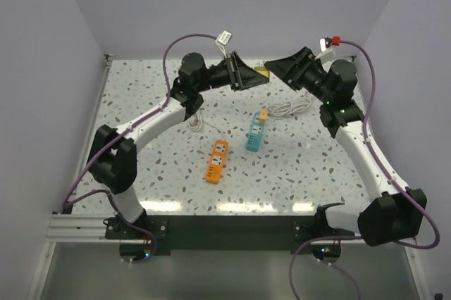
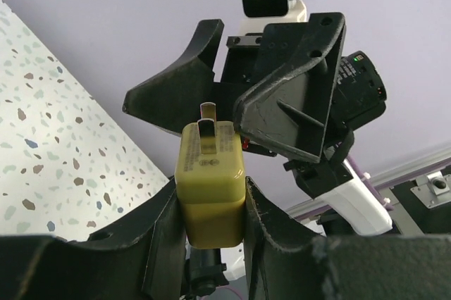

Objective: Insert the plug

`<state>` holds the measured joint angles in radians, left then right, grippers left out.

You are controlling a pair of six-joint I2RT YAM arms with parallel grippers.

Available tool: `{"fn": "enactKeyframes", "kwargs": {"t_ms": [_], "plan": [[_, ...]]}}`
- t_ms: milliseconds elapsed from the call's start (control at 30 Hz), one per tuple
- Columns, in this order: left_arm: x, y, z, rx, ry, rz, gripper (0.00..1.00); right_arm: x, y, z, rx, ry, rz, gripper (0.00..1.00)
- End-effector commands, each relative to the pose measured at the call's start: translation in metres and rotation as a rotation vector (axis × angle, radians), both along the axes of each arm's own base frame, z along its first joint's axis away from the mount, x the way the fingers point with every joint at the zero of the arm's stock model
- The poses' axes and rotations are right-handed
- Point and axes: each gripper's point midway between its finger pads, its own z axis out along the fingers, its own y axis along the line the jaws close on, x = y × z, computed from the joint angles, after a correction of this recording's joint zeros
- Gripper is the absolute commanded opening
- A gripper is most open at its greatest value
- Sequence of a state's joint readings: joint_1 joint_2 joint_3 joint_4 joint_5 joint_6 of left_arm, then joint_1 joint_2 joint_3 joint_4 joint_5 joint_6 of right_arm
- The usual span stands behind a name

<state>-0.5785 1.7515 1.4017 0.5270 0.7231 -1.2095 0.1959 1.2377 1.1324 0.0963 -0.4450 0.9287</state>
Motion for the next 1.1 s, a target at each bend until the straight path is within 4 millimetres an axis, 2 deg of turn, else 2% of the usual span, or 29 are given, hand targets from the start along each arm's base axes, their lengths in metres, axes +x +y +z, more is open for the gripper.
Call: {"fn": "enactKeyframes", "kwargs": {"t_ms": [0,100,200,467,633,733,1000,1067], "plan": [[-0.023,0.011,0.054,-0.095,-0.178,-0.029,0.00,-0.004,0.017,0.028,0.091,-0.082,0.111,0.70],[-0.024,0.011,0.057,-0.113,-0.187,-0.034,0.00,-0.007,0.024,0.038,0.099,-0.120,0.171,0.66],[-0.025,0.010,0.061,-0.129,-0.203,-0.040,0.00,-0.010,0.027,0.040,0.093,-0.125,0.203,0.63],[-0.028,0.005,0.071,-0.155,-0.246,-0.053,0.00,-0.017,0.032,0.022,0.098,-0.085,0.252,0.56],[-0.029,0.003,0.075,-0.163,-0.261,-0.056,0.00,-0.019,0.035,0.021,0.115,-0.084,0.282,0.53],[-0.029,0.003,0.076,-0.164,-0.265,-0.053,0.00,-0.020,0.038,0.021,0.130,-0.080,0.310,0.46],[-0.025,0.004,0.078,-0.165,-0.280,-0.024,0.00,-0.038,0.042,0.016,0.128,-0.068,0.382,0.44],[-0.024,0.003,0.077,-0.164,-0.280,-0.022,0.00,-0.041,0.042,0.015,0.125,-0.066,0.388,0.39]]}}
